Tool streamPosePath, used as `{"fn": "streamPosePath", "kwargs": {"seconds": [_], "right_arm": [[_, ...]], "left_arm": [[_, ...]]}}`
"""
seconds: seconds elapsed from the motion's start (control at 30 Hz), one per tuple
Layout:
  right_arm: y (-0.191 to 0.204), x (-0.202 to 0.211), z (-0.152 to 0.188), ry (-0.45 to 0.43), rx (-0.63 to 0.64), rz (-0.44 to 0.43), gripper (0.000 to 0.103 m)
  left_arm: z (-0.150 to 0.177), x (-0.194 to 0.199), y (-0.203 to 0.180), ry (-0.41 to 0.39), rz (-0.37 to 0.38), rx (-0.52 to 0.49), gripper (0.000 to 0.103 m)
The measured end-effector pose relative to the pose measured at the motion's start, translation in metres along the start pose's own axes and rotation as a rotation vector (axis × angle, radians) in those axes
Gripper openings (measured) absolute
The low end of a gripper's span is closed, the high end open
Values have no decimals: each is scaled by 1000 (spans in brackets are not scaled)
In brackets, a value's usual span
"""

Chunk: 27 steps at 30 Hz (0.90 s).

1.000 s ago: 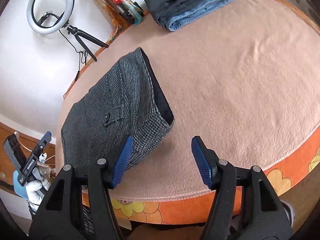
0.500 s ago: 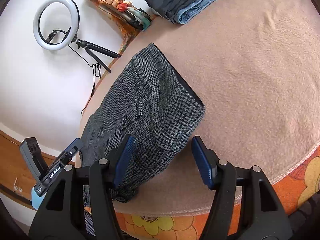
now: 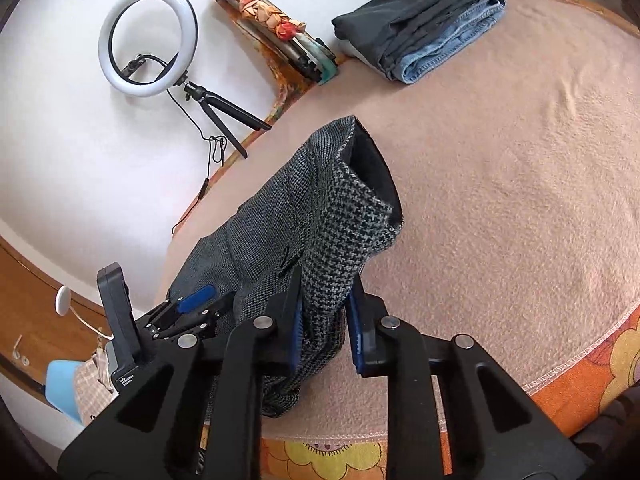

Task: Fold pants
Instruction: 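Close the right gripper on the edge of the folded shorts, then lift and fold the held edge over with the right gripper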

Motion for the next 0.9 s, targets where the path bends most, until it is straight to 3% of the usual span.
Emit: {"fn": "streamPosePath", "kwargs": {"seconds": [0.2, 0.3, 0.33, 0.37, 0.63, 0.9], "right_arm": [[-36, -13, -1, 19, -137, 3, 44], [-40, -21, -7, 22, -197, -57, 42], [-39, -22, -9, 16, -194, -56, 28], [-35, -21, -12, 11, -177, -51, 23], [36, -1, -27, -45, 130, 8, 20], [122, 16, -20, -34, 507, 48, 20]], "left_arm": [[3, 13, -10, -14, 40, -11, 54], [9, 15, -21, 0, 60, -30, 54], [12, 16, -23, 4, 68, -29, 54], [15, 16, -26, 8, 76, -28, 54], [25, 12, -27, 3, 67, -8, 57], [27, 76, 38, -117, 126, 220, 57]]}}
Point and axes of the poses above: each gripper's, at about its wrist camera, not at the fingertips, and x roughly against the way its jaws point, y to its left, z to its underside, the point moved 8 cm from there along -x, roughly the way its jaws point, and after that the axes turned 1 degree about y, right-handed, at the moved point
